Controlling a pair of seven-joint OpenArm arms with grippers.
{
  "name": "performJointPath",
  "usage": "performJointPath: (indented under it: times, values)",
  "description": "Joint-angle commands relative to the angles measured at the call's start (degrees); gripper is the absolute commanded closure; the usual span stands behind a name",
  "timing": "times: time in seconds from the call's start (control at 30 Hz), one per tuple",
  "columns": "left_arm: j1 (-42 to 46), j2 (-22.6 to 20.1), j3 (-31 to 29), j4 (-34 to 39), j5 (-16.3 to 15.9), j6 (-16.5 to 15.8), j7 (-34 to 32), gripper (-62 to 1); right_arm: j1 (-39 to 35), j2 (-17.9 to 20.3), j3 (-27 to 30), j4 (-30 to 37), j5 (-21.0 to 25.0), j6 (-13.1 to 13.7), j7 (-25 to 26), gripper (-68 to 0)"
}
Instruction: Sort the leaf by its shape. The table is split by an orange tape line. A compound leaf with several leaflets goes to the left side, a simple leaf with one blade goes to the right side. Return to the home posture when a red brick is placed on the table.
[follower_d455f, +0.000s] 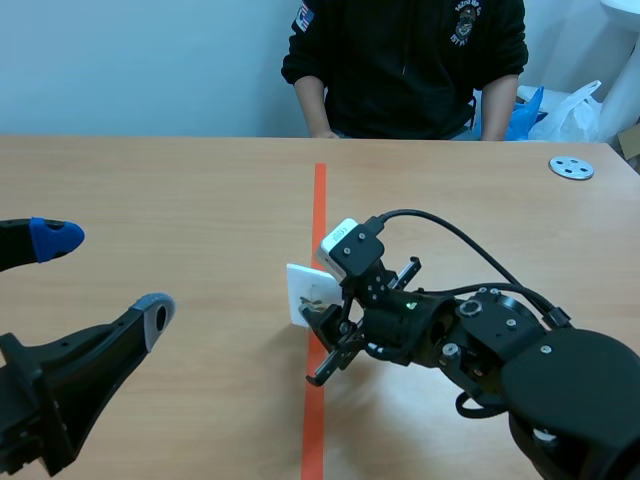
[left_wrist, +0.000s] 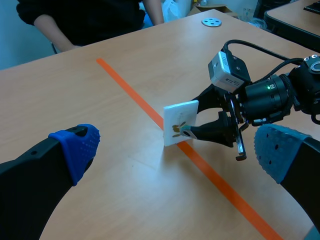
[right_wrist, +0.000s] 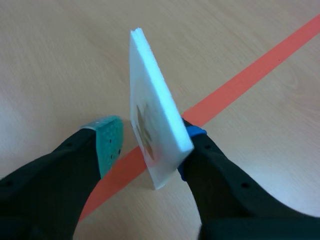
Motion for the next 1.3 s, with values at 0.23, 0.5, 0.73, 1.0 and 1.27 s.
performJointPath:
  times: [0.23, 0.5, 0.73, 1.0, 1.27]
  values:
    - [-0.02, 0.42, 0.24, 0.35, -0.35, -0.28, -0.85, -62.3, 0.81, 0.42, 0.11, 1.57, 0.37, 0.2, 0.87, -2.1]
    - [-0.02, 0.42, 0.24, 0.35, -0.35, -0.28, -0.85, -62.3, -0.13, 0.59, 2.73, 5.44, 0.68, 0.24, 0.81, -2.0]
    - [-0.02, 0.42, 0.24, 0.35, -0.35, -0.28, -0.83, -62.3, -5.01, 2.32, 11.15, 16.13, 6.32, 0.42, -2.03, -2.0]
    - [-0.02, 0.42, 0.24, 0.35, -0.35, -0.28, -0.85, -62.3, -10.32, 4.15, 26.47, 24.63, 15.61, 0.42, -7.1, -2.2]
    - [-0.02, 0.42, 0.24, 0.35, -0.35, -0.28, -0.83, -62.3, -8.94, 7.34, 36.65, 22.08, 20.46, -6.54, -10.38, -2.2]
